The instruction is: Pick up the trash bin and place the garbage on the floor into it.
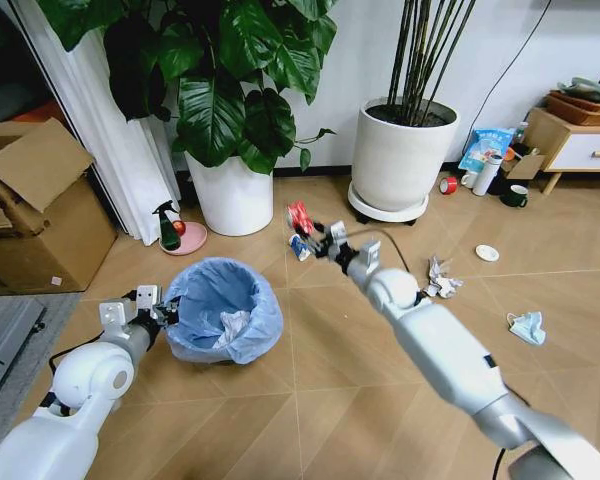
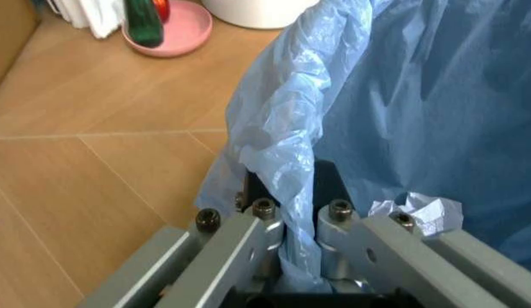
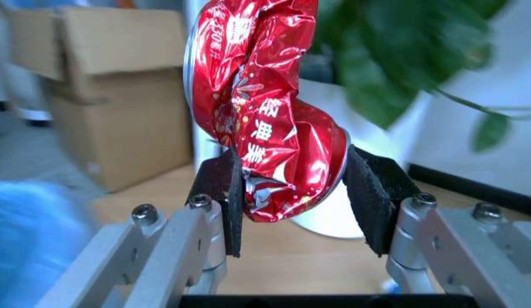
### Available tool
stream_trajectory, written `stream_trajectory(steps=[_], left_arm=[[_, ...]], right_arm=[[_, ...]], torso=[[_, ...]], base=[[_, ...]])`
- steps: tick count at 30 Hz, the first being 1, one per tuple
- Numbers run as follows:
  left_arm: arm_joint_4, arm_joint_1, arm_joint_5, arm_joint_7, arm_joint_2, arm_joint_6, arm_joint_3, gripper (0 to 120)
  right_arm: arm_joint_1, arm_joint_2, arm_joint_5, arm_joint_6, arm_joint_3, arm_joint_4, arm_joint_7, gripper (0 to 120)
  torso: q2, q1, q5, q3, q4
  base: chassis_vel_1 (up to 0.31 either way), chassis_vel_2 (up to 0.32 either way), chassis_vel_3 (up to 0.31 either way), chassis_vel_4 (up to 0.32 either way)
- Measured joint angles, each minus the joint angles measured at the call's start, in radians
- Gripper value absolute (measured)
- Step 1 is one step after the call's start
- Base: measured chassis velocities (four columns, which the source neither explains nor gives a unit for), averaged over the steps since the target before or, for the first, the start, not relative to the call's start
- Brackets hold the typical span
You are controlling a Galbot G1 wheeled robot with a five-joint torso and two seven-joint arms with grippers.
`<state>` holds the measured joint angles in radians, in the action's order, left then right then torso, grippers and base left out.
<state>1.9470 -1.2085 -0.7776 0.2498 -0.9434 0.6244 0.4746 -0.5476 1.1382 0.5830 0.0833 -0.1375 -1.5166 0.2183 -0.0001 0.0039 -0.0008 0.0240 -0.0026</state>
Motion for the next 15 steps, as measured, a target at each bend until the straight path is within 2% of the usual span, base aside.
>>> stream_trajectory(steps=[3,4,10,15], left_arm=[[-0.004,0.008,-0.001,-0.001,-0.004,0.005,-0.010,0],[-0.004,0.008,-0.001,-0.001,-0.004,0.005,-0.010,0],[-0.006,0.010,-0.005,0.000,-0.001,0.010,-0.011,0],[-0.006,0.010,-0.008,0.001,-0.001,0.010,-0.006,0]], right_arm=[[0.014,0.002,0.046,0.031,-0.098,-0.103,-0.034,36],[0.014,0.002,0.046,0.031,-0.098,-0.103,-0.034,36],[0.032,-0.017,0.102,0.048,-0.269,-0.190,-0.058,36],[0.028,-0.031,0.103,0.068,-0.304,-0.196,-0.061,36]], torso=[[0.000,0.000,0.0000,0.000,0.0003],[0.000,0.000,0.0000,0.000,0.0003],[0.000,0.000,0.0000,0.000,0.0007],[0.000,0.000,-0.0001,0.000,0.0001]], base=[[0.000,0.000,0.000,0.000],[0.000,0.000,0.000,0.000],[0.000,0.000,0.000,0.000],[0.000,0.000,0.000,0.000]])
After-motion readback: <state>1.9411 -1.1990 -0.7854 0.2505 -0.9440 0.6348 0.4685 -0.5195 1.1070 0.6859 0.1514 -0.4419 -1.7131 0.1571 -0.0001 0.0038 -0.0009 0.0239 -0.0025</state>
